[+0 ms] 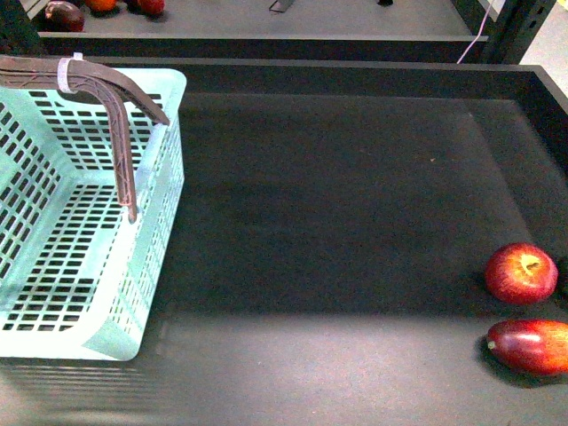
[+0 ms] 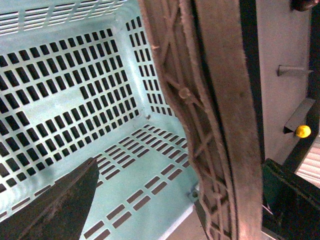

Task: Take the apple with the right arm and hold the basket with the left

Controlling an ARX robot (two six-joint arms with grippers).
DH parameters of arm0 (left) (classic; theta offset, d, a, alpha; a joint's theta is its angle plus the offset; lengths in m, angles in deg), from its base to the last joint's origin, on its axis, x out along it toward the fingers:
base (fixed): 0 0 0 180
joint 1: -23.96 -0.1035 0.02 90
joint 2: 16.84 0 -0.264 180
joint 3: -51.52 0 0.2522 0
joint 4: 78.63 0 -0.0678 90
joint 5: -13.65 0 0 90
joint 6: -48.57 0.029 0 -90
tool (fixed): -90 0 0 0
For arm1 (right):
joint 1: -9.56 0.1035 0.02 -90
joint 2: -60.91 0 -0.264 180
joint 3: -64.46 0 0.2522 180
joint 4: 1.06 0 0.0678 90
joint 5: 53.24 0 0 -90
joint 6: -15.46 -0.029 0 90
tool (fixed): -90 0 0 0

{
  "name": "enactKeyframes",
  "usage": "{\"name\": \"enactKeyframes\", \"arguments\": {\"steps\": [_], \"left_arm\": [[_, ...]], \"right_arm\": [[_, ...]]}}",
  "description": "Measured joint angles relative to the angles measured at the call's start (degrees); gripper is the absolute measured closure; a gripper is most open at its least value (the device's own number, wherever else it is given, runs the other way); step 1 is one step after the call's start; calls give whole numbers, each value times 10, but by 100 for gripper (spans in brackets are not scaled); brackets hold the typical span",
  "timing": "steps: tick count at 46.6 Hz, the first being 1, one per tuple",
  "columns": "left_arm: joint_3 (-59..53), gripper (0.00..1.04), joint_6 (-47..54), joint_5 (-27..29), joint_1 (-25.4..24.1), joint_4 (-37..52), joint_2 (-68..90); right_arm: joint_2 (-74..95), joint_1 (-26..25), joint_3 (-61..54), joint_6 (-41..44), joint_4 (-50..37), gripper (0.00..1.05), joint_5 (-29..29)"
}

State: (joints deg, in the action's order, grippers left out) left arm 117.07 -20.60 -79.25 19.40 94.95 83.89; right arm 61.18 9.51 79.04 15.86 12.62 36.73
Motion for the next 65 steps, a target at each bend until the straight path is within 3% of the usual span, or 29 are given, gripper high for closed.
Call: {"name": "enactKeyframes", "arguments": {"steps": [12,18,27,33,53,65], "left_arm": [[46,8,11,2,-4,-21,38],[54,26,17,5,-4,-29,43],[65,66,16,6,-3,-32,50],[69,84,-21,3,1,-36,48],[28,86,31,-1,20,-40,-18],[23,86,54,-4,67,-77,-113]], "right_arm": [[0,0,0,0,0,9,0],[0,0,0,0,0,9,0],[0,0,0,0,0,9,0],[0,0,0,0,0,9,0],[0,0,0,0,0,9,0],[0,0,0,0,0,9,0]]}}
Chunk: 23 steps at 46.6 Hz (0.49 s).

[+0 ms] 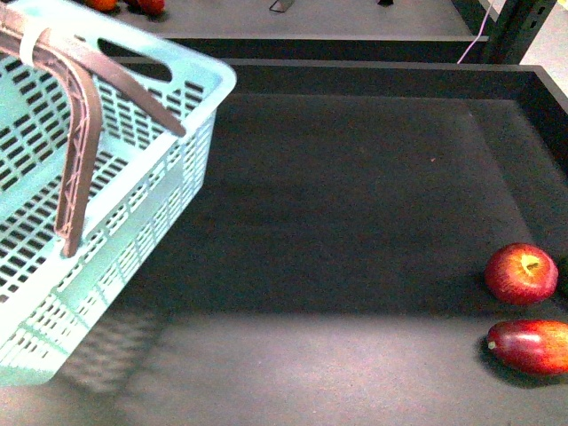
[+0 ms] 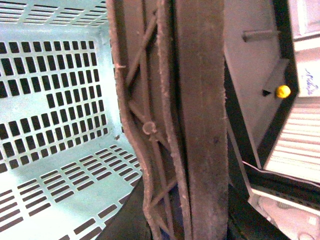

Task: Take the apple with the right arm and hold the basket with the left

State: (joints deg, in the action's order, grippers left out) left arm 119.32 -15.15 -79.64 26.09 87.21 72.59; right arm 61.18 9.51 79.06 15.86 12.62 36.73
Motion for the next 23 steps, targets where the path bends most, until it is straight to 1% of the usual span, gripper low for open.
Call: {"name": "enactKeyframes", "arguments": {"steps": [7,19,23], "left_arm": [[3,86,0,-2,48,-17,-41],[43,86,1,12,211,-45,-54],[55,86,3,16,249,-53,-55]], "right_arm": [[0,0,0,0,0,9,0],[0,0,0,0,0,9,0],[0,0,0,0,0,9,0]]}}
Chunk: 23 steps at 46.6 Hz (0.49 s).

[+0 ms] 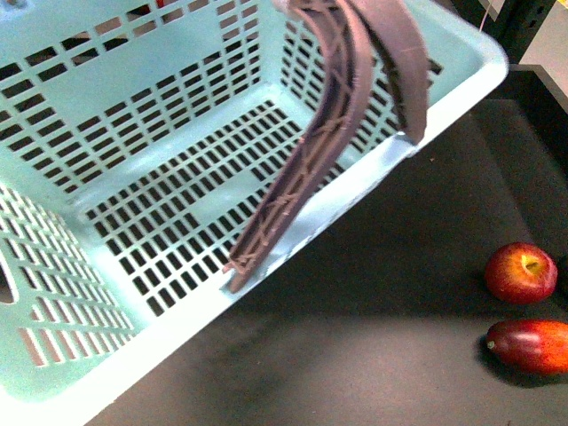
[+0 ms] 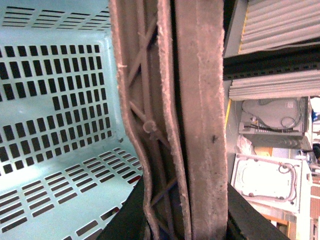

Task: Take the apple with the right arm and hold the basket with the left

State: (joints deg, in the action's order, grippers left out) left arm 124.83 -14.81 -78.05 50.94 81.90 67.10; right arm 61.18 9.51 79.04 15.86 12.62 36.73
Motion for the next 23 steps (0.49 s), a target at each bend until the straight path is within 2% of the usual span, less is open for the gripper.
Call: {"name": "enactKeyframes", "arguments": {"steps": [8,23], "left_arm": [[2,86,12,6,38,0,-16],[2,86,22,13,42,0,-21]], "right_arm": [[0,0,0,0,0,9,0],[0,0,0,0,0,9,0]]}}
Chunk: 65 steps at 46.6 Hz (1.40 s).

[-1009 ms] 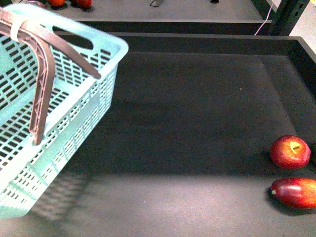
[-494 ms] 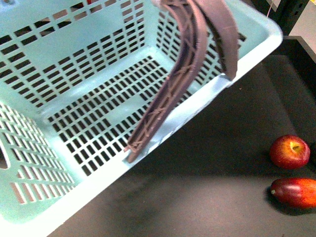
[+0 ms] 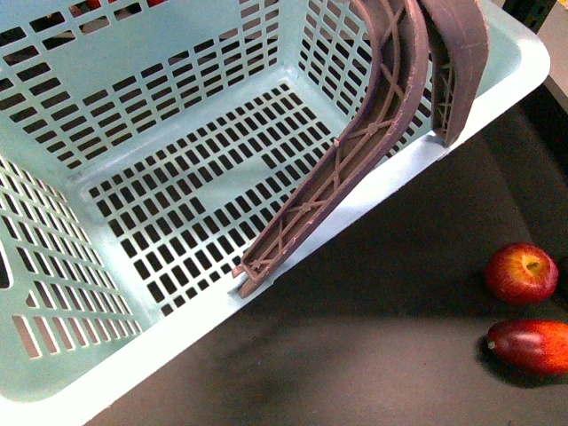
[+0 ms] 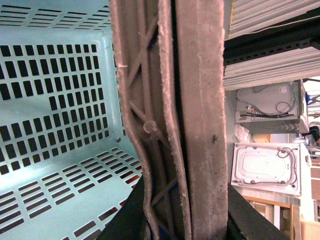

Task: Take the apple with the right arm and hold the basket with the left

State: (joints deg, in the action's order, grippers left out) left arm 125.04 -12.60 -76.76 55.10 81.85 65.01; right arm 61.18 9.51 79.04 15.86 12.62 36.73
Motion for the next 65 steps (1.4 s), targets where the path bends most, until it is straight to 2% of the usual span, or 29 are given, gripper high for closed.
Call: {"name": "enactKeyframes", "arguments": {"steps": [4,9,11,15,21,27,36,41,48,65], "left_arm": [[0,86,2,0,0,0,0],[0,86,1,0,0,0,0],[0,86,1,0,0,0,0],[0,86,2,0,2,0,0],[0,86,2,-2,2,0,0],[0,86,3,0,1,0,0],[0,86,3,0,2,0,0],[0,86,3,0,2,0,0],[0,86,3,0,2,0,0],[0,86,3,0,2,0,0]], "right_arm": [[3,1,2,-4,4,9,-5],[107,3,72,-42,174,9,-70],[146,-9,88,-47,214,9,-68],[200,-39,90,-47,233,9,-49],[269,-97,89,-27,176,9,-22],[459,-154,89,38,5,9,16],[770,-170,127,123,-202,9,26],[939,-159,184,150,-273,9,16],[1091,-127,255,172,-285,9,4],[1274,-69,443,169,-235,9,-17]]}}
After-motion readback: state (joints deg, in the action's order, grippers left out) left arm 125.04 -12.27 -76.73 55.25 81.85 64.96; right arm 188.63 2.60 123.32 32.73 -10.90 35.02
